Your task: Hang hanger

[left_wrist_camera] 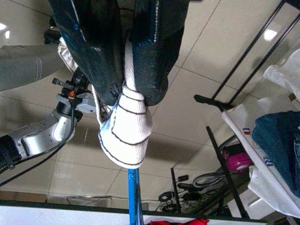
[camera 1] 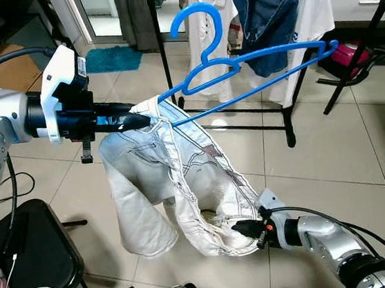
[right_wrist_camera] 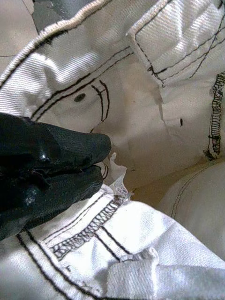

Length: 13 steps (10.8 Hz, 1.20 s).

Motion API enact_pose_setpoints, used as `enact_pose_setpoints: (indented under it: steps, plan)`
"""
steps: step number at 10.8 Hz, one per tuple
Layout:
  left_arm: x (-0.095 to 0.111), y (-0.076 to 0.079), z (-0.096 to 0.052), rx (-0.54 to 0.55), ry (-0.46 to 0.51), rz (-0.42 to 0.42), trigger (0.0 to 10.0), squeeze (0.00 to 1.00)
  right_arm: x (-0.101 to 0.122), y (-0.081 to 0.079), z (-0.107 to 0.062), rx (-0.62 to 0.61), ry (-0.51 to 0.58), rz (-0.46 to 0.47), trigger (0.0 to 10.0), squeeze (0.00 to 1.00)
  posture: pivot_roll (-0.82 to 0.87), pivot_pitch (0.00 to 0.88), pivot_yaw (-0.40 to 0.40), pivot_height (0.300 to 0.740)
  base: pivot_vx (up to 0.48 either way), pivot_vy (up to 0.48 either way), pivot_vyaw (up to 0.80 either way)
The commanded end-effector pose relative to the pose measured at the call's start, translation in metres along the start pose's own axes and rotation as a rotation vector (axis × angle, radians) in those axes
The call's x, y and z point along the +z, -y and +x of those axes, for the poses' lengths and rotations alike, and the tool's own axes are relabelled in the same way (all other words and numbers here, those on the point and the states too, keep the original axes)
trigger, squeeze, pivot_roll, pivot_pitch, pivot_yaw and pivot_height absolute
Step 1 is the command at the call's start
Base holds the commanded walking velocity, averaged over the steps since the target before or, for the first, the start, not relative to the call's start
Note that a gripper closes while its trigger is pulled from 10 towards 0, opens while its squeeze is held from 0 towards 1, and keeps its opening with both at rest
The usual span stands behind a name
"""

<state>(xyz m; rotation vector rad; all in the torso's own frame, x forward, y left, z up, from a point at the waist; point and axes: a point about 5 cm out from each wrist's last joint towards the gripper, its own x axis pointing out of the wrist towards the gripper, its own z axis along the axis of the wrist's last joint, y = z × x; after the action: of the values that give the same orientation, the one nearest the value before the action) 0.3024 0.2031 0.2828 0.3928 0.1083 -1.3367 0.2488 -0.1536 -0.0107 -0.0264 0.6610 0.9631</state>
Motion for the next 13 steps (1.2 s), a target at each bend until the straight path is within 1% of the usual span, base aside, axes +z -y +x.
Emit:
enact_pose_setpoints:
  steps: [1,4,5,6,7,8,10,12,13]
  plan:
    - [0.015,-0.004,-0.008,0.042,0.037,0.064,0.0,0.0,0.004,0.002,0.001,-0.012,0.012,0.0,0.0,0.0,-0.03,0.076,0.082,0.74,0.0,0.0,0.0]
    - [0.011,-0.002,-0.009,0.05,0.035,0.061,0.0,0.0,0.004,0.007,-0.002,-0.044,0.027,0.035,0.0,0.0,-0.03,0.07,0.073,0.74,0.0,0.0,0.0]
    - [0.008,-0.001,-0.01,0.056,0.034,0.054,0.0,0.0,0.003,0.016,-0.007,-0.121,0.013,0.085,0.0,0.0,-0.04,0.075,0.073,0.74,0.0,0.0,0.0]
    - [0.007,0.0,-0.01,0.058,0.033,0.05,0.0,0.0,0.004,0.019,-0.009,-0.141,0.021,0.089,0.0,0.0,-0.04,0.076,0.074,0.74,0.0,0.0,0.0]
    - [0.004,0.0,-0.011,0.064,0.033,0.044,0.0,0.0,0.007,0.022,-0.012,-0.159,0.053,0.103,0.0,0.0,-0.04,0.077,0.074,0.74,0.0,0.0,0.0]
    - [0.002,0.001,-0.011,0.073,0.035,0.038,0.0,0.0,0.012,0.025,-0.015,-0.166,0.11,0.121,0.0,0.0,-0.05,0.076,0.072,0.74,0.0,0.0,0.0]
    - [0.002,0.001,-0.011,0.081,0.03,0.043,0.0,0.0,0.015,0.026,-0.017,-0.165,0.134,0.118,0.0,0.0,-0.04,0.077,0.064,0.74,0.0,0.0,0.0]
    - [0.001,0.003,-0.01,0.082,0.024,0.041,0.0,0.0,0.022,0.03,-0.022,-0.18,0.186,0.109,0.0,0.0,-0.04,0.076,0.059,0.74,0.0,0.0,0.0]
    - [0.0,0.005,-0.01,0.081,0.02,0.039,0.0,0.0,0.033,0.038,-0.029,-0.244,0.262,0.09,0.0,0.0,-0.04,0.074,0.054,0.74,0.0,0.0,0.0]
